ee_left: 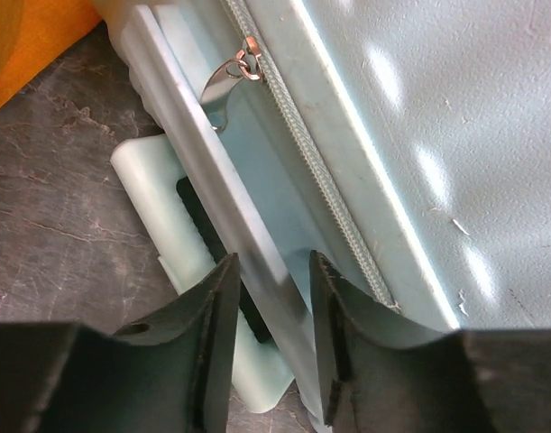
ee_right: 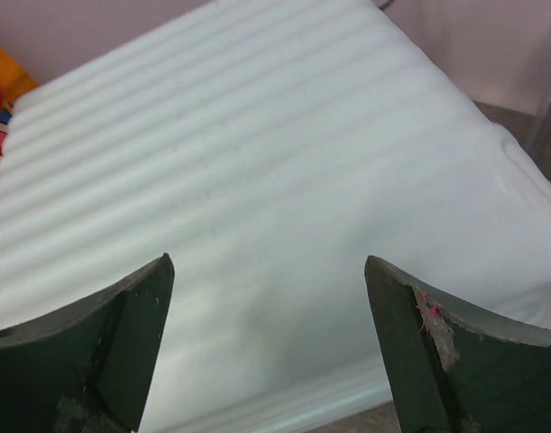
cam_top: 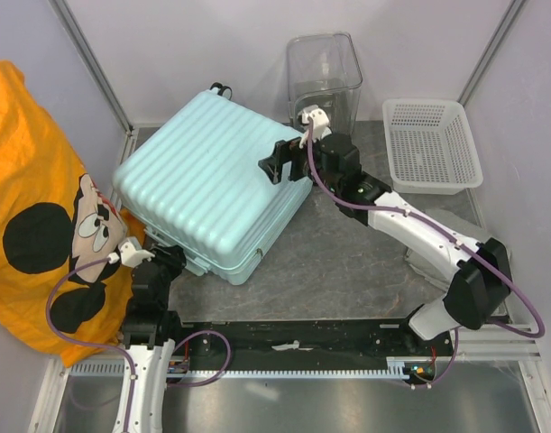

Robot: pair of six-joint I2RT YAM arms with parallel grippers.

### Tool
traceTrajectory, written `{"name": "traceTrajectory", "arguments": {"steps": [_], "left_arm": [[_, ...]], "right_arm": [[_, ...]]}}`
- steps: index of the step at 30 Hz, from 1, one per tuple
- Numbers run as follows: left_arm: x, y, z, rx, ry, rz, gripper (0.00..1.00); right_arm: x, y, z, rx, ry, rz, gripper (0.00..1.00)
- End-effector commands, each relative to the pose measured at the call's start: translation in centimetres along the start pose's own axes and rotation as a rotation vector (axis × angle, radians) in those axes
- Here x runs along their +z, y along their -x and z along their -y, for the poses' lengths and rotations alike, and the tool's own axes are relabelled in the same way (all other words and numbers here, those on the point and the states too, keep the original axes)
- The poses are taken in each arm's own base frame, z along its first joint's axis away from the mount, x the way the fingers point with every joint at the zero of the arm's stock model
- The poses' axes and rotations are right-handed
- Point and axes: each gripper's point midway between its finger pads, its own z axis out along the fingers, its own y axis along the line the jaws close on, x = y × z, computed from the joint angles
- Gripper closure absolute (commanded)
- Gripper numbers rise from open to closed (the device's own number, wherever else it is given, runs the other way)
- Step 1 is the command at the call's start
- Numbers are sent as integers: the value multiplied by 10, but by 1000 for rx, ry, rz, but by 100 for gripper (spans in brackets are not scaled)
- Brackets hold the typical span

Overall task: Open, take out, and arrange the luggage
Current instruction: Adjust the luggage at the center of the board.

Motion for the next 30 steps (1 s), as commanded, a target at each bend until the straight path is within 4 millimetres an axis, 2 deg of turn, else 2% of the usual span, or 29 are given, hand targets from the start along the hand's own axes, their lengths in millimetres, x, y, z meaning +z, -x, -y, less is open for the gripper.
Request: {"name": "traceTrajectory", "arguments": {"steps": [1, 2, 3, 4, 5, 6, 7, 8, 9, 10, 11, 12, 13, 14, 15, 16, 20, 21, 24, 28, 29, 30], "left_arm": [[-14, 19, 38, -92, -154, 45, 47], [-14, 20, 36, -91, -143, 49, 45], [-15, 22, 35, -88, -133, 55, 43], [-15, 24, 32, -87, -118, 63, 36], [-15, 25, 31, -84, -110, 68, 34], [-16, 26, 31, -83, -108, 72, 32], [-17, 27, 31, -80, -106, 74, 29], [-17, 28, 31, -79, -106, 76, 28], [-18, 30, 32, -80, -109, 79, 27], [-18, 30, 33, -83, -111, 77, 25], [-18, 30, 34, -88, -115, 78, 24], [-19, 31, 34, -90, -117, 80, 23], [-19, 31, 34, -90, -115, 80, 21], [-19, 32, 34, -92, -112, 84, 20], [-19, 33, 33, -91, -108, 88, 19], [-19, 34, 32, -91, -100, 93, 17], [-20, 37, 31, -87, -94, 105, 15], [-20, 37, 31, -85, -92, 106, 15], [-19, 36, 30, -80, -91, 106, 15], [-17, 34, 28, -77, -85, 101, 14], [-17, 33, 28, -78, -85, 99, 14], [-17, 33, 28, -78, -86, 98, 14]], "right_arm": [[26, 23, -26, -55, 105, 4, 6], [35, 24, -24, -64, 92, 3, 6], [43, 43, -27, -75, 90, 43, 6], [63, 29, -20, -79, 70, 15, 6], [74, 30, -13, -86, 36, 18, 5], [82, 52, -15, -101, 29, 67, 6], [102, 38, -6, -104, -4, 44, 5], [111, 39, 0, -110, -34, 52, 5], [116, 63, 6, -119, -84, 111, 5], [133, 47, 18, -122, -120, 87, 5], [140, 48, 25, -122, -147, 93, 5], [144, 66, 31, -118, -175, 134, 5], [156, 53, 47, -116, -218, 119, 5], [161, 55, 55, -111, -243, 128, 5], [163, 70, 65, -108, -266, 161, 5], [171, 52, 83, -108, -310, 124, 5], [175, 43, 132, -105, -406, 103, 5], [171, 38, 152, -104, -442, 89, 5], [153, 35, 185, -115, -513, 64, 5], [125, 41, 210, -143, -581, 78, 5], [119, 32, 220, -148, -603, 57, 5], [111, 39, 221, -162, -615, 67, 5]]}}
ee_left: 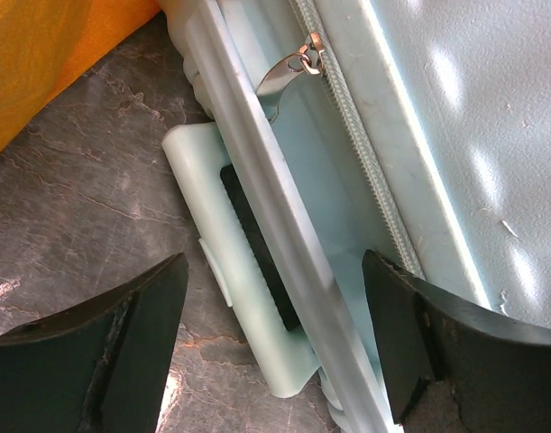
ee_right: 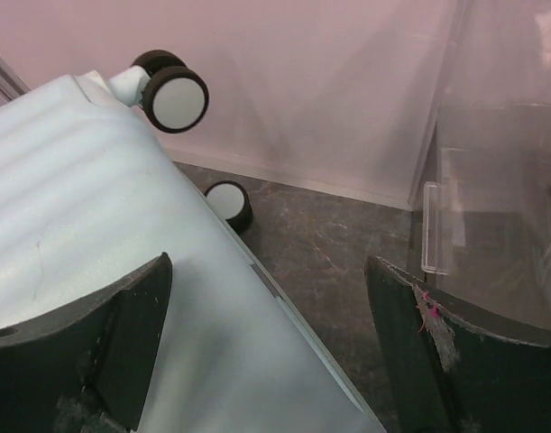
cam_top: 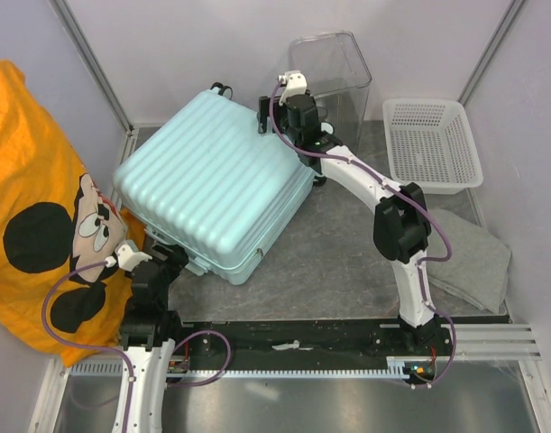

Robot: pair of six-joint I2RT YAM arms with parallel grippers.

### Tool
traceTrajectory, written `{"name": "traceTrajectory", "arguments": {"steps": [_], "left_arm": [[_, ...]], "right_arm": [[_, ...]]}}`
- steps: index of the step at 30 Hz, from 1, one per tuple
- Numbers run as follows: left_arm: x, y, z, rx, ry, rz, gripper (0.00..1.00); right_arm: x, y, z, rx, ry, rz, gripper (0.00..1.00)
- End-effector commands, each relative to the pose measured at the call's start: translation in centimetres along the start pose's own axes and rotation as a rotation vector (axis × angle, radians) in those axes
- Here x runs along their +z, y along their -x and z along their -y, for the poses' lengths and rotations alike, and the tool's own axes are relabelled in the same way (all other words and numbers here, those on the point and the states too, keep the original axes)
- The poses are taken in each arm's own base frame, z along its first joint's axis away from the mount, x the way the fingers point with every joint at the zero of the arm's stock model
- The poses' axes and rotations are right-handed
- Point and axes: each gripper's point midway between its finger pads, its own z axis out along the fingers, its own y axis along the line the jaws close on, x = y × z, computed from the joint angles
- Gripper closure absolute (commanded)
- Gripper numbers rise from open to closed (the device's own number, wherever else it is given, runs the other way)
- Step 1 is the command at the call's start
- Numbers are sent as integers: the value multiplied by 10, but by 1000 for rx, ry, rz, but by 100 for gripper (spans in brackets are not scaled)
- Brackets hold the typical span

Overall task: Open, take out, and arrange the luggage
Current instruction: Adjust the luggage at the center of the board.

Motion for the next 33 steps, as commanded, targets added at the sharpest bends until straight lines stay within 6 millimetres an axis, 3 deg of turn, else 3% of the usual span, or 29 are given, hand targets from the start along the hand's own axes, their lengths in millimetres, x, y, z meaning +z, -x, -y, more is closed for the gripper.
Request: {"name": "traceTrajectory", "arguments": {"steps": [1, 5, 9, 15, 22, 25, 29, 33], "left_arm": [[-13, 30, 43, -77, -187, 95, 14], [-14, 32, 44, -66, -195, 101, 14], [-14, 31, 44, -59, -197, 99, 14], [-14, 32, 44, -63, -192, 103, 14], [-14, 34, 42, -67, -179, 113, 15], [-14, 33, 41, -70, -177, 110, 16], [-13, 32, 40, -73, -171, 110, 18], [-13, 34, 39, -78, -163, 117, 18]], "right_arm": [[-19, 2, 122, -74, -294, -34, 5], [-35, -9, 148, -107, -369, -66, 4], [-52, -6, 164, -123, -428, -68, 4], [-73, -6, 173, -152, -456, -67, 4], [-87, -10, 200, -169, -536, -87, 3], [-89, -8, 192, -160, -475, -82, 3], [-86, -4, 162, -142, -301, -74, 3], [-88, 4, 110, -54, -35, -59, 4]]}}
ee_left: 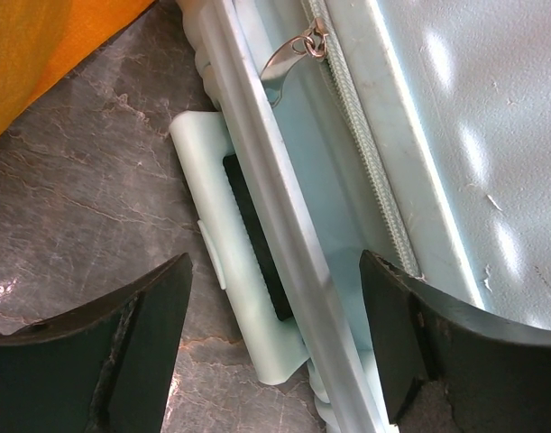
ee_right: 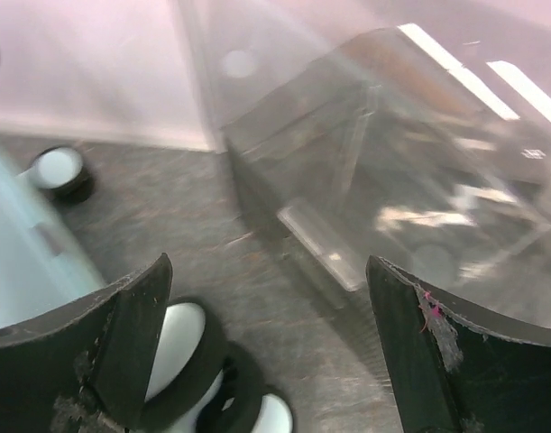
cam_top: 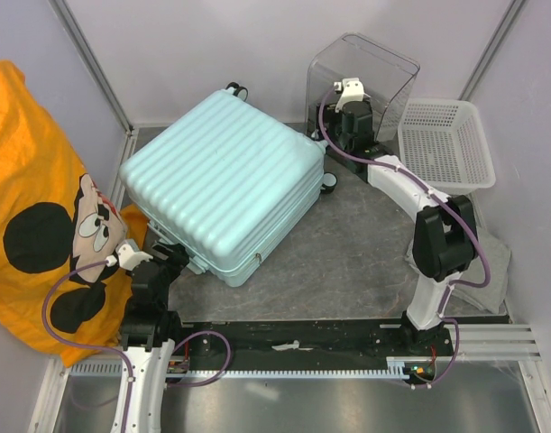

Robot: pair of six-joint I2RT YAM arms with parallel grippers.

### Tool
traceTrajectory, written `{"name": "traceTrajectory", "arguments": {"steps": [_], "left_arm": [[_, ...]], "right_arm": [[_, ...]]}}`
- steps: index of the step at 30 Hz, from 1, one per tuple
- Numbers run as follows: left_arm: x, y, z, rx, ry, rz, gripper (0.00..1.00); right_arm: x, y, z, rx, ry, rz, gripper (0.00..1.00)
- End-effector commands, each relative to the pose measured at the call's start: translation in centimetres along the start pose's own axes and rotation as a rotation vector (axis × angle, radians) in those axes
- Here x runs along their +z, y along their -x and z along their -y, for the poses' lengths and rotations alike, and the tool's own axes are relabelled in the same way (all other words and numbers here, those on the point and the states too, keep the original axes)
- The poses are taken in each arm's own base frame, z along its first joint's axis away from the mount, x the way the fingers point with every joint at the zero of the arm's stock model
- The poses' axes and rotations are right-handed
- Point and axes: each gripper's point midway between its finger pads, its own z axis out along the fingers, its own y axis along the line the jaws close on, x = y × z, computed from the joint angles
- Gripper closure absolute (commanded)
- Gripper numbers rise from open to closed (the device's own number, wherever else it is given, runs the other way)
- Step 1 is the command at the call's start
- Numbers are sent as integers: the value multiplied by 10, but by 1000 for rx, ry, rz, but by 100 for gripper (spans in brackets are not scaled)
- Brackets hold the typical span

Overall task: Open, take out, and arrange the luggage
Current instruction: Adjust the luggage at the center of the board.

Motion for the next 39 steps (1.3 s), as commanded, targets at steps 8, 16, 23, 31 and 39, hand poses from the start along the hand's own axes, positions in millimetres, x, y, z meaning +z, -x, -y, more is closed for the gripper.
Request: {"name": "traceTrajectory", "arguments": {"steps": [8, 16, 23, 31, 39], "left_arm": [[-10, 35, 20, -123, -65, 138, 16], [-10, 37, 20, -124, -64, 142, 16], [-9, 36, 25, -97, -92, 136, 17], [-9, 34, 30, -60, -113, 120, 18], [-8, 30, 36, -32, -135, 86, 19]], "right_arm": [[-92, 54, -88, 177, 461, 101, 4], [-132, 19, -47, 288, 295, 66, 6], [-152, -32, -52, 421, 344, -30, 22], [-135, -72, -70, 479, 355, -115, 34], [-100, -64, -163, 449, 555, -133, 32]]}}
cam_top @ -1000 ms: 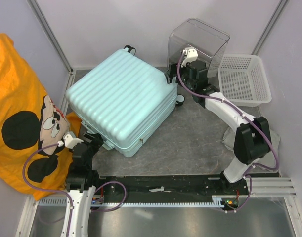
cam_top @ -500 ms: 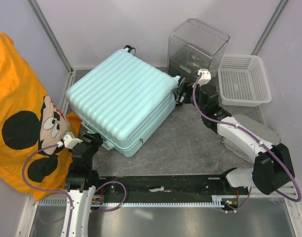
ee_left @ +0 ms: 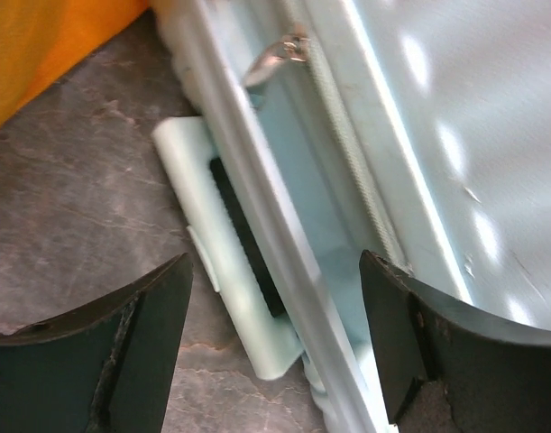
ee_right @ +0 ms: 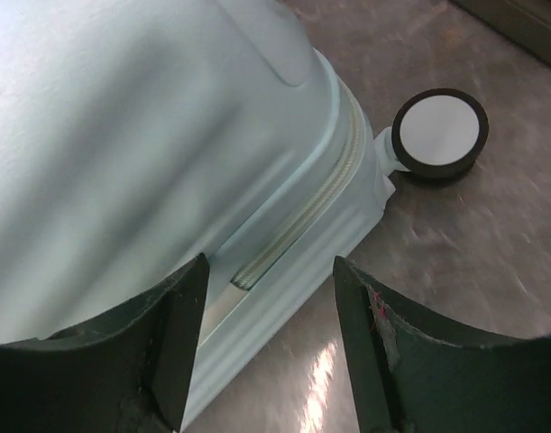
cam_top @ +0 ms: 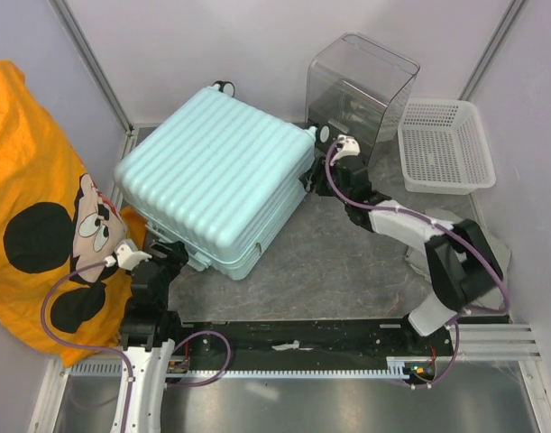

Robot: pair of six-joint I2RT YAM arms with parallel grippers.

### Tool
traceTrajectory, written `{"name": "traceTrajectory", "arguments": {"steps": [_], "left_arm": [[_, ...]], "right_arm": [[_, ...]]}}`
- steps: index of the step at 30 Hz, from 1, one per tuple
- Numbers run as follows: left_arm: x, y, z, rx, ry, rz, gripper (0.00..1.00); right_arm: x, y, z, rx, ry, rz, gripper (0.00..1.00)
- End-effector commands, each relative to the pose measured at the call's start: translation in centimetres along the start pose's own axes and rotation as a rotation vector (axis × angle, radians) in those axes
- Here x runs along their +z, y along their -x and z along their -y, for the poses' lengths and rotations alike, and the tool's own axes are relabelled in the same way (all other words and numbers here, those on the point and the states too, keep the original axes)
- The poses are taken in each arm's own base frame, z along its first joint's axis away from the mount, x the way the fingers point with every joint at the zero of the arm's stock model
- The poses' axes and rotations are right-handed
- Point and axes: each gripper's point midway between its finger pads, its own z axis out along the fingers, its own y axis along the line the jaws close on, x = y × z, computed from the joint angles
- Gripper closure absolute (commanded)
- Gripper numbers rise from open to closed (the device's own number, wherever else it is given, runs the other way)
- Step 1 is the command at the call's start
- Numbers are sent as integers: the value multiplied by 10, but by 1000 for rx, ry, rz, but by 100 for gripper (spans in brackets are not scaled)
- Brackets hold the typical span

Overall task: Open, take out, and arrange the luggage
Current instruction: Adjust the luggage at the center of the board.

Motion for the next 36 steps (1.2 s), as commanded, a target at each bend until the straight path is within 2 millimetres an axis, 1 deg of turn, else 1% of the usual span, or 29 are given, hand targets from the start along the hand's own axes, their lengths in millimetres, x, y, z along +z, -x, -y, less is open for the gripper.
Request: {"name": "traceTrajectory", "arguments": {"steps": [1, 2, 3, 4, 5, 6, 7, 8, 9, 10, 12, 13, 14, 15, 16, 17, 19, 20, 22, 23, 24, 26, 28, 30, 31, 32, 33, 35, 36], "left_arm": [[-8, 24, 34, 5, -138, 62, 19], [-8, 23, 36, 10, -150, 55, 19], [-8, 22, 37, 13, -158, 50, 20], [-5, 16, 35, 23, -145, 26, 20], [-5, 15, 38, 30, -161, 20, 20], [-4, 13, 38, 36, -166, 14, 20], [-3, 8, 41, 47, -184, -14, 21], [-1, 4, 43, 62, -196, -27, 22], [0, 6, 49, 61, -223, -20, 23], [2, -2, 49, 74, -224, -64, 23], [5, 0, 57, 104, -251, -68, 25], [7, -4, 58, 115, -253, -89, 25], [11, -11, 55, 135, -233, -128, 25], [13, -13, 58, 139, -236, -143, 26], [14, -14, 66, 140, -273, -158, 26], [18, -24, 65, 149, -260, -198, 27], [17, -29, 77, 170, -292, -210, 27], [15, -38, 84, 198, -310, -227, 27], [16, -44, 85, 229, -293, -227, 27], [12, -50, 94, 237, -329, -237, 27], [13, -56, 93, 244, -324, -253, 27], [9, -59, 107, 232, -380, -246, 27], [10, -69, 110, 245, -397, -265, 27], [6, -74, 124, 272, -443, -272, 27], [9, -83, 122, 296, -425, -295, 27], [5, -90, 129, 322, -450, -314, 27], [4, -89, 139, 325, -473, -307, 27], [0, -101, 145, 361, -491, -328, 27], [-2, -100, 151, 367, -502, -322, 27]], "right_arm": [[44, -3, -90, -9, 244, 3, 32], [50, -5, -96, -12, 263, -4, 32], [57, 5, -109, -9, 290, 12, 32], [69, -8, -109, -9, 290, -14, 32], [74, -9, -113, -7, 298, -16, 32], [78, -2, -121, 0, 315, -5, 32], [86, -11, -119, 5, 311, -20, 31], [89, -8, -121, 13, 319, -12, 31], [91, -6, -123, 16, 325, -5, 30], [92, -7, -124, 25, 327, -6, 30], [91, -2, -127, 16, 336, 2, 28], [87, 4, -129, -2, 337, 16, 26], [85, 6, -128, -17, 330, 14, 25], [80, 13, -128, -28, 325, 28, 25], [78, 18, -125, -37, 306, 42, 23], [76, 19, -121, -65, 291, 47, 22], [71, 26, -118, -84, 276, 64, 20], [71, 26, -113, -90, 267, 58, 20], [74, 30, -107, -94, 262, 53, 20], [76, 29, -105, -100, 261, 47, 19], [78, 32, -104, -102, 259, 46, 19], [80, 35, -97, -103, 251, 28, 19], [75, 46, -96, -116, 259, 40, 18], [65, 54, -100, -148, 265, 58, 17], [62, 56, -100, -159, 263, 64, 16], [59, 57, -99, -168, 256, 57, 15], [55, 62, -100, -174, 255, 64, 15], [51, 63, -100, -187, 253, 62, 13], [47, 65, -100, -189, 254, 65, 13]]}}
